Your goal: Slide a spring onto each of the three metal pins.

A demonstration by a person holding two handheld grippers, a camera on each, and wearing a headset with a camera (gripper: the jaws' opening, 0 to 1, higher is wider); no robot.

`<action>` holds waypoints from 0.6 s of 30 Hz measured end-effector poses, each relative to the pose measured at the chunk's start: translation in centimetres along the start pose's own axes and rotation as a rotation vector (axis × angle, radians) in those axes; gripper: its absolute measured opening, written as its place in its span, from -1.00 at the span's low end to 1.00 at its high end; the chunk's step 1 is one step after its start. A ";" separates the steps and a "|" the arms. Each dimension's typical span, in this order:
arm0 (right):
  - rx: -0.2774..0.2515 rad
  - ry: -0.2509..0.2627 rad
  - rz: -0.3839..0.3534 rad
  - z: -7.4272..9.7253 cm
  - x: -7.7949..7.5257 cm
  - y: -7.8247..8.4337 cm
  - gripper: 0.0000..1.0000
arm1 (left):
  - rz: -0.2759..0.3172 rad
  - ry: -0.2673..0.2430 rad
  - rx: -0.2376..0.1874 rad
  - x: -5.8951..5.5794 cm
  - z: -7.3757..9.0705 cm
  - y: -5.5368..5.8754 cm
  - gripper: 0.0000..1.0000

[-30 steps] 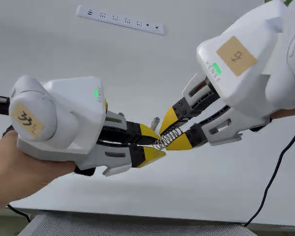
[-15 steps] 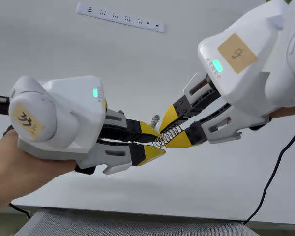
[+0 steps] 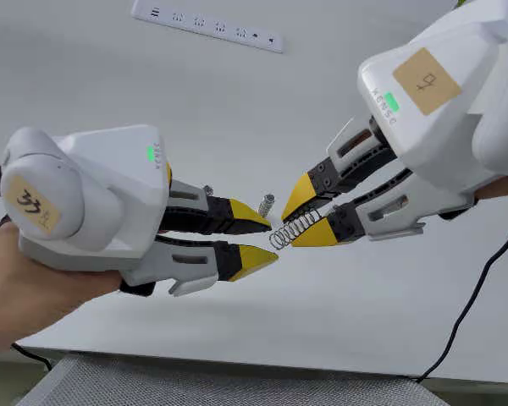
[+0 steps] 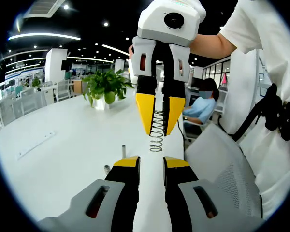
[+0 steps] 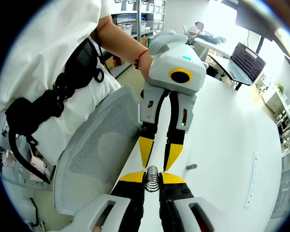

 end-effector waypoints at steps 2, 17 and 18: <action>0.006 0.009 -0.010 0.1 -0.1 0.3 -0.87 | -0.002 -0.018 -0.009 0.3 0.4 0.1 -0.62; 0.079 0.112 -0.164 2.1 -1.6 6.0 -0.87 | 0.019 -0.147 -0.020 2.9 3.5 1.8 -0.26; 0.088 0.119 -0.178 2.3 -1.7 6.4 -0.87 | 0.020 -0.155 -0.016 3.1 3.6 1.9 -0.23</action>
Point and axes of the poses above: the centre of the closed fingertips' face, and the gripper's own axes: z roughly backward along the fingers, x roughly to its left, y roughly out of its underside, the point moved 1 cm from there along z, roughly backward along the fingers, and after that the axes turned 5 degrees about -y, right-handed, at the moved point
